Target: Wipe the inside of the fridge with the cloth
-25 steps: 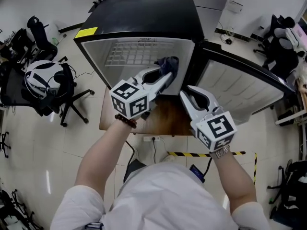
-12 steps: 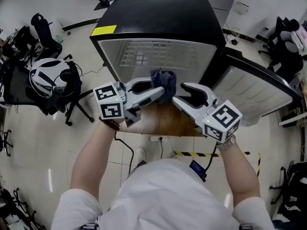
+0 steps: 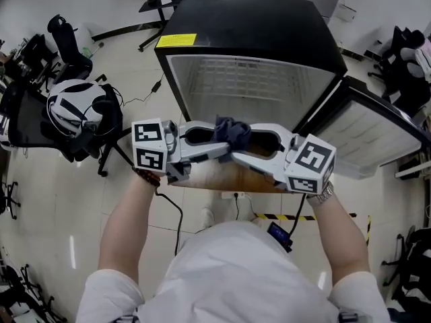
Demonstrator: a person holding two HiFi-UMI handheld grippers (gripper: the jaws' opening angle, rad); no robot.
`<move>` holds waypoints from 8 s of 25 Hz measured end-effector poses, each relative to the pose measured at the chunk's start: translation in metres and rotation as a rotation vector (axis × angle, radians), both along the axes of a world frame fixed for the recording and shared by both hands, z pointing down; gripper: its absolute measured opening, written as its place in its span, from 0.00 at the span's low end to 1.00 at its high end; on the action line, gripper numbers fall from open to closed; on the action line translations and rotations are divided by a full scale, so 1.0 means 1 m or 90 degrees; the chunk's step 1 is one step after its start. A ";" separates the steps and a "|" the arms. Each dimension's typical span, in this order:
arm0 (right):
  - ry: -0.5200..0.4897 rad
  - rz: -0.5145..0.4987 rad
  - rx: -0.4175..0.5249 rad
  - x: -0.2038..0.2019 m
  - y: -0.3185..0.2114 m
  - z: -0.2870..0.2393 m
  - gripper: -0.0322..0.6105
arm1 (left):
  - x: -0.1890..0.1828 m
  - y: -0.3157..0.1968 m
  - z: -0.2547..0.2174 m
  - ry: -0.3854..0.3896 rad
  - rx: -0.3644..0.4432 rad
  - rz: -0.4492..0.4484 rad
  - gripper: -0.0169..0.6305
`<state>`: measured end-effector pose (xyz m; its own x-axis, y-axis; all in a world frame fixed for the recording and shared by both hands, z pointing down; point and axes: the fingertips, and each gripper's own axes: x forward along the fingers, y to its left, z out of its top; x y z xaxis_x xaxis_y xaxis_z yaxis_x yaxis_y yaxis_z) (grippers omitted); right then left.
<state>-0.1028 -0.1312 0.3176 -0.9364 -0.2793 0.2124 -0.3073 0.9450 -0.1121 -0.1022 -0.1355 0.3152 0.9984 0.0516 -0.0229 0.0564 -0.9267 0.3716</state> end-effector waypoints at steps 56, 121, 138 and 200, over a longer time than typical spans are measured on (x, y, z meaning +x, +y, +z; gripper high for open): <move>0.147 0.349 0.106 -0.098 -0.174 0.193 0.17 | -0.137 -0.152 0.117 -0.297 0.177 -0.596 0.31; 0.176 0.603 0.072 -0.013 -0.332 0.226 0.17 | -0.128 -0.163 0.116 -0.318 0.178 -0.639 0.31; 0.218 0.694 0.067 0.072 -0.328 0.225 0.17 | -0.126 -0.164 0.115 -0.309 0.167 -0.663 0.33; 0.132 0.590 0.038 -0.043 -0.264 0.212 0.17 | -0.125 -0.163 0.116 -0.309 0.173 -0.653 0.33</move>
<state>-0.1455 -0.3948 0.5297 -0.2820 -0.9076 0.3110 -0.9457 0.3175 0.0691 -0.2269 -0.2986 0.4312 0.4753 -0.8401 0.2612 -0.8589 -0.5075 -0.0692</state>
